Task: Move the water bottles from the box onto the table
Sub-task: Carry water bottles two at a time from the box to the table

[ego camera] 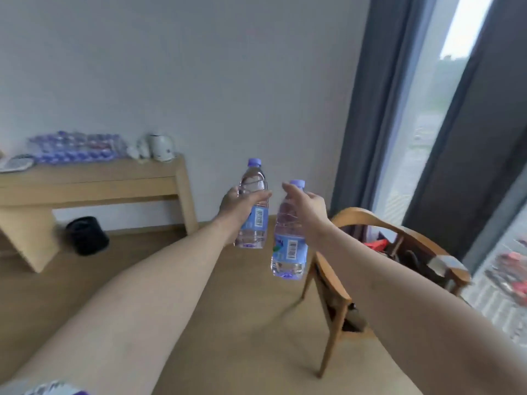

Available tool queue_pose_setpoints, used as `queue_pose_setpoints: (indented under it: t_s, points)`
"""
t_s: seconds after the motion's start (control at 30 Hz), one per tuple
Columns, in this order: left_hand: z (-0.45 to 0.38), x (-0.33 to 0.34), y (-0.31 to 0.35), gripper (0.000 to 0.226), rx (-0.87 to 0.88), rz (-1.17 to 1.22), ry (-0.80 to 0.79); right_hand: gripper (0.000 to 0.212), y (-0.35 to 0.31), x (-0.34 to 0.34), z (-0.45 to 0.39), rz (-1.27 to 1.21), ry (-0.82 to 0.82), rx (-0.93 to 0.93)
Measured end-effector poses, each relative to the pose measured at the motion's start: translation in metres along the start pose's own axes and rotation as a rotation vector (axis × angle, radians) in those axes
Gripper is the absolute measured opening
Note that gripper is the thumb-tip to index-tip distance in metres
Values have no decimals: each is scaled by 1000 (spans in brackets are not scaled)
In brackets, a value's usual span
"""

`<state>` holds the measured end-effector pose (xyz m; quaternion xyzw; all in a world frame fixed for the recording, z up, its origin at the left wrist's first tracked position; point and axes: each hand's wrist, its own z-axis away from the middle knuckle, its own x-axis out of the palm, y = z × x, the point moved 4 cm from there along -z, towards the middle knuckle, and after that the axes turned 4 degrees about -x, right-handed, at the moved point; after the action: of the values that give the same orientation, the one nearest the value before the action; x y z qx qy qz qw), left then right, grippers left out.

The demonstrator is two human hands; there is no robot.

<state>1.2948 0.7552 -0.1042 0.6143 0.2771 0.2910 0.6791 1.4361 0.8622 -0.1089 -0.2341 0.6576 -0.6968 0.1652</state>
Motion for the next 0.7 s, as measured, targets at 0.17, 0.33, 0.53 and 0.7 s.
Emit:
queue_pose_setpoints:
  t_s: [0.17,0.33,0.53,0.7]
  points:
    - [-23,-120,-8,59,-21,41,221,42,14,121,-36,-23,-201,33]
    - [-58,-230,-13,57,-30,70,394,46,33,251,-74,-7,-396,51]
    - [-133,-338,-8,58,-20,71,543,41,44,391,-147,-5,-525,67]
    - [-199,-420,10,57,-47,80,609,43,44,501,-205,27,-615,89]
